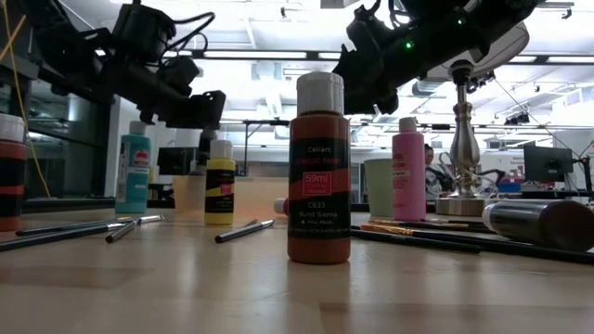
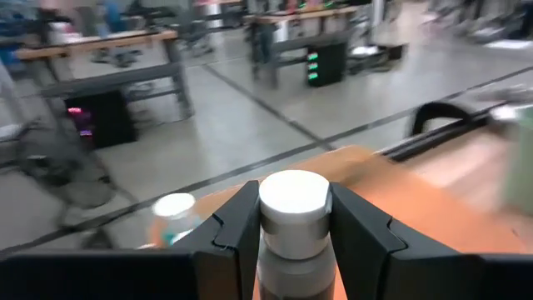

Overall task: Pick & Place Paint Supplies
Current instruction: Put the gray paint bottle into the orange bin

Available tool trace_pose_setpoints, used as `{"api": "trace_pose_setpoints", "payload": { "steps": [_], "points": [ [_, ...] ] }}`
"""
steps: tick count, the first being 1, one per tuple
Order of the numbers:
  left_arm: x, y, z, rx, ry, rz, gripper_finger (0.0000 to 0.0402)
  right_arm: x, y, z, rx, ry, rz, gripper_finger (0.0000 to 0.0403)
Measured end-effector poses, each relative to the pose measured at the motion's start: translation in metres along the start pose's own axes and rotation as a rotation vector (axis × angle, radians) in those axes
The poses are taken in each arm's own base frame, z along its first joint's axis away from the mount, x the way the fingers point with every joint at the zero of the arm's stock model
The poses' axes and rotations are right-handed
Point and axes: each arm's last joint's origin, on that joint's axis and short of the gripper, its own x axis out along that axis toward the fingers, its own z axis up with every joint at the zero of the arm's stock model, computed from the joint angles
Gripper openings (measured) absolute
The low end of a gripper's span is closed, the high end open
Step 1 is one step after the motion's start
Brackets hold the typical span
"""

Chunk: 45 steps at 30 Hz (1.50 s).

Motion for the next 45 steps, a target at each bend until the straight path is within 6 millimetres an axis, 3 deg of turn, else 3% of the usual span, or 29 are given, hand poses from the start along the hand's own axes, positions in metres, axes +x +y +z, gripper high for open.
{"api": "trace_pose_setpoints", "payload": {
  "steps": [13,27,45],
  "points": [
    [-0.011,-0.012,-0.004,-0.022,0.02,-0.075,0.0114,0.0,0.0,0.0,0.002,0.001,0.0,0.0265],
    [-0.001,-0.018,-0.015,-0.027,-0.023,0.053,0.0114,0.0,0.0,0.0,0.006,0.001,0.0,0.0265],
    [0.005,-0.017,-0.047,-0.072,0.03,0.274,0.0114,0.0,0.0,0.0,0.006,0.002,0.001,0.0265]
  ]
}}
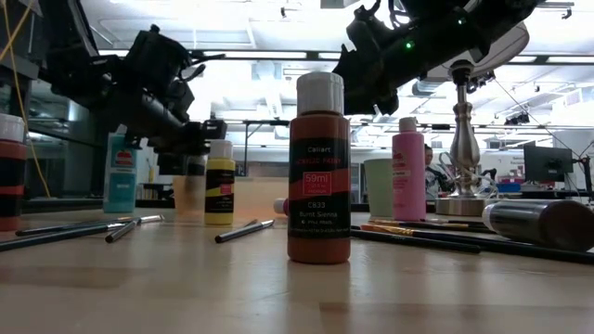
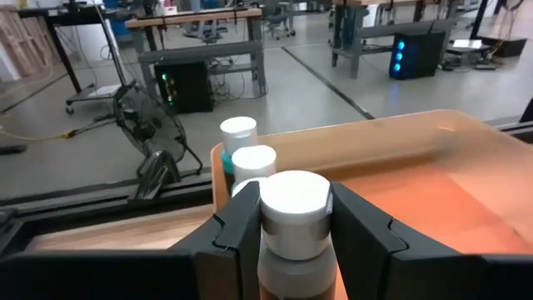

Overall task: Pick & Place Paint Supplies
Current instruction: Put the gray paint bottle into the orange bin, then put the small pink paint bottle into the orange bin

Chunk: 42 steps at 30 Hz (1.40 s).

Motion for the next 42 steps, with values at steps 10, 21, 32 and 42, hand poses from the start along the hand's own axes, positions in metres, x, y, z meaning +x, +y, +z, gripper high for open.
{"api": "trace_pose_setpoints", "payload": {
  "steps": [10,21,32,42],
  "points": [
    [0.0,0.003,-0.007,-0.019,0.033,0.022,0.0114,0.0,0.0,0.0,0.0,0.0,0.001,0.0265],
    [0.0,0.003,-0.009,-0.021,0.045,0.025,0.0162,0.0,0.0,0.0,0.0,0.001,0.003,0.0265],
    [0.0,0.003,-0.008,-0.012,0.044,0.023,0.0184,0.0,0.0,-0.001,0.033,0.013,0.0,0.0265],
    [-0.005,0.007,0.016,0.009,-0.001,0.006,0.0185,0.004,-0.018,-0.007,0.074,0.119,0.002,0.0265]
  ]
}}
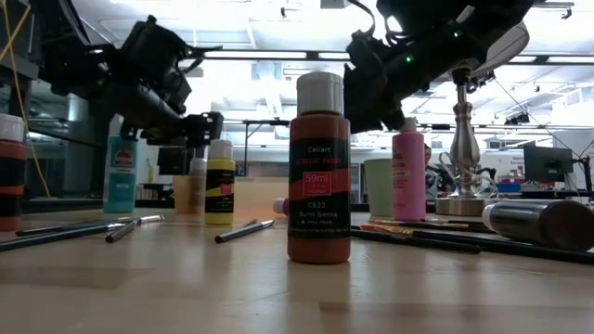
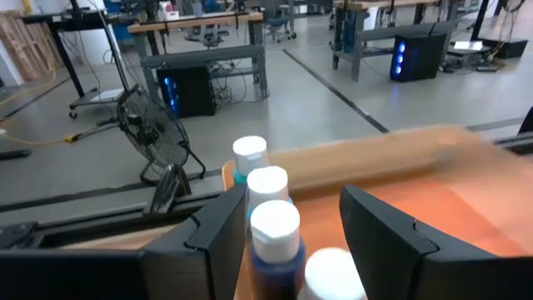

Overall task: Pick & Place Paint Supplies
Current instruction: Put the small pink paint bottle into the orange bin

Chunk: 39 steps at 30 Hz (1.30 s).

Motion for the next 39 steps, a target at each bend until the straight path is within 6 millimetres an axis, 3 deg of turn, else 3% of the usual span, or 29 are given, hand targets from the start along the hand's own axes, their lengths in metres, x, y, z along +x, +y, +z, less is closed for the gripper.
{"api": "trace_pose_setpoints", "payload": {
  "steps": [11,20,29,39],
  "points": [
    [-0.004,0.004,0.015,0.017,-0.026,-0.021,0.0186,0.022,-0.004,-0.012,-0.185,0.003,-0.022,0.0265],
    [-0.004,0.004,0.016,0.014,-0.026,-0.03,0.0186,0.037,-0.003,-0.022,-0.089,-0.006,-0.024,0.0265],
    [-0.004,0.004,0.016,0.018,-0.025,-0.034,0.0186,0.061,0.009,-0.061,-0.087,0.004,-0.197,0.0265],
    [-0.004,0.003,0.016,0.035,-0.025,-0.036,0.0186,0.071,0.003,-0.069,-0.056,-0.05,-0.311,0.0265]
  ]
}}
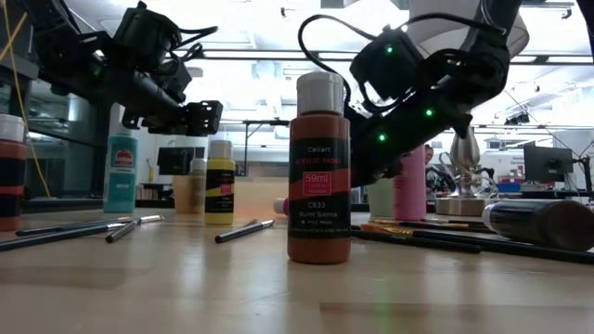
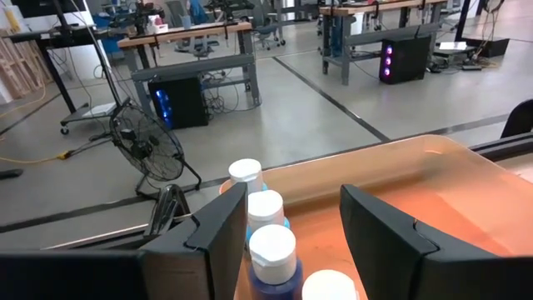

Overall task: Pick & Place Paint Supplies
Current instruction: Put the small pink paint bottle into the orange bin

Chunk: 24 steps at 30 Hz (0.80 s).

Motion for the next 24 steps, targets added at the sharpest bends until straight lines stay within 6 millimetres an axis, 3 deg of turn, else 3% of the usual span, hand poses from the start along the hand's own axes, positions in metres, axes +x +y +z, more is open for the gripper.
{"api": "trace_pose_setpoints", "payload": {
  "steps": [10,24],
  "points": [
    [0.0,0.0,0.0,0.0,0.0,0.0,0.0186,0.011,-0.017,0.003,0.025,0.04,0.033,0.0265],
    [0.0,-0.001,0.0,-0.003,0.004,-0.019,0.0186,0.015,-0.022,0.002,0.026,0.081,0.093,0.0265]
  ]
}}
